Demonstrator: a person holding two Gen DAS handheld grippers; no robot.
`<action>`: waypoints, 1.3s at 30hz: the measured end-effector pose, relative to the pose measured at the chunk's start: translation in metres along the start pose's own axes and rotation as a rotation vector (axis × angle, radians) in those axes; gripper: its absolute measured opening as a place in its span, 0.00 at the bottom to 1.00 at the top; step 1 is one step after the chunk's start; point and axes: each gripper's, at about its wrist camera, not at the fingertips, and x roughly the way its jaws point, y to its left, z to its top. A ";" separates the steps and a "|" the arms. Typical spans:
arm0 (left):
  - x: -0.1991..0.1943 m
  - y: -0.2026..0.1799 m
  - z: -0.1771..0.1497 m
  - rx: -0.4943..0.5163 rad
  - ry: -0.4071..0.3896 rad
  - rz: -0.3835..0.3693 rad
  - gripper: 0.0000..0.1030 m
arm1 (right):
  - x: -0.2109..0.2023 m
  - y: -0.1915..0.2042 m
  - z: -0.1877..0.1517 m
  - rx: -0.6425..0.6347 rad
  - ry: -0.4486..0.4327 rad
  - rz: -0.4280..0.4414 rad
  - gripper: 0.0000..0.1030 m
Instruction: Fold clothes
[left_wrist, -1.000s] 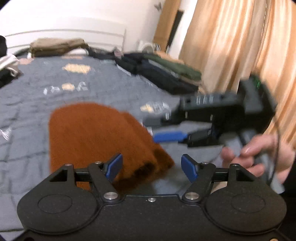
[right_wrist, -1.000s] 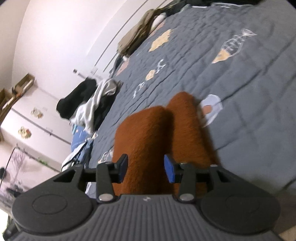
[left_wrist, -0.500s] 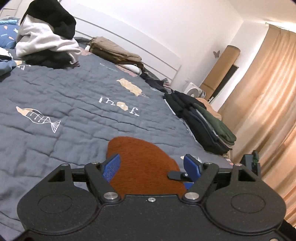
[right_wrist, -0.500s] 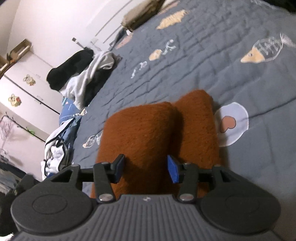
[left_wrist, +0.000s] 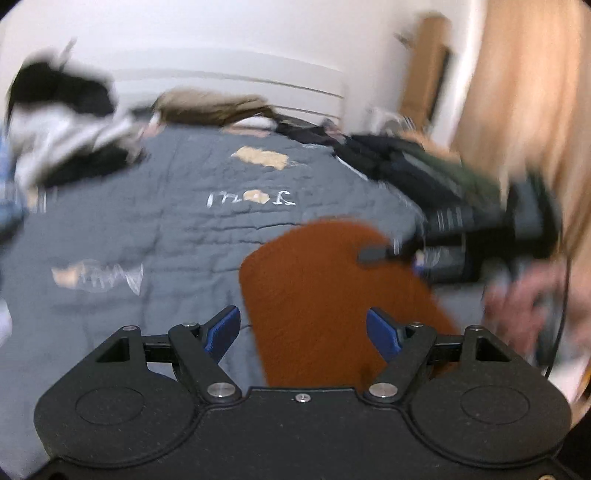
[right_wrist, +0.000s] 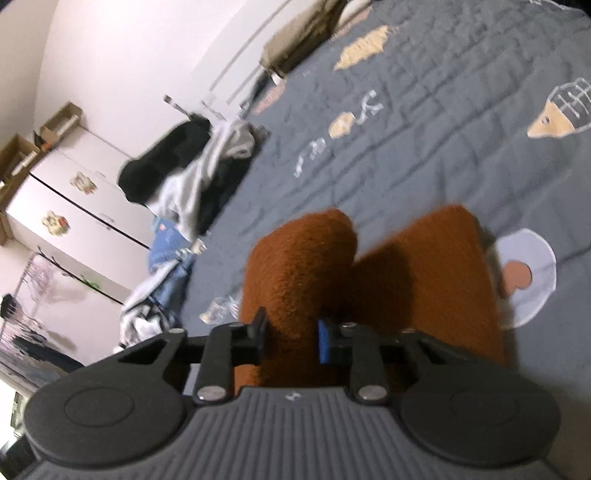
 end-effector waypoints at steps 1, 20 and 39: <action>0.000 -0.007 -0.002 0.052 0.006 0.004 0.72 | -0.004 0.002 0.003 -0.014 -0.019 -0.002 0.21; 0.019 -0.052 -0.034 0.371 0.077 0.033 0.72 | -0.035 -0.010 0.015 -0.118 -0.053 -0.207 0.21; 0.026 -0.064 -0.033 0.382 0.068 -0.039 0.72 | -0.061 0.000 0.007 -0.143 -0.075 -0.098 0.31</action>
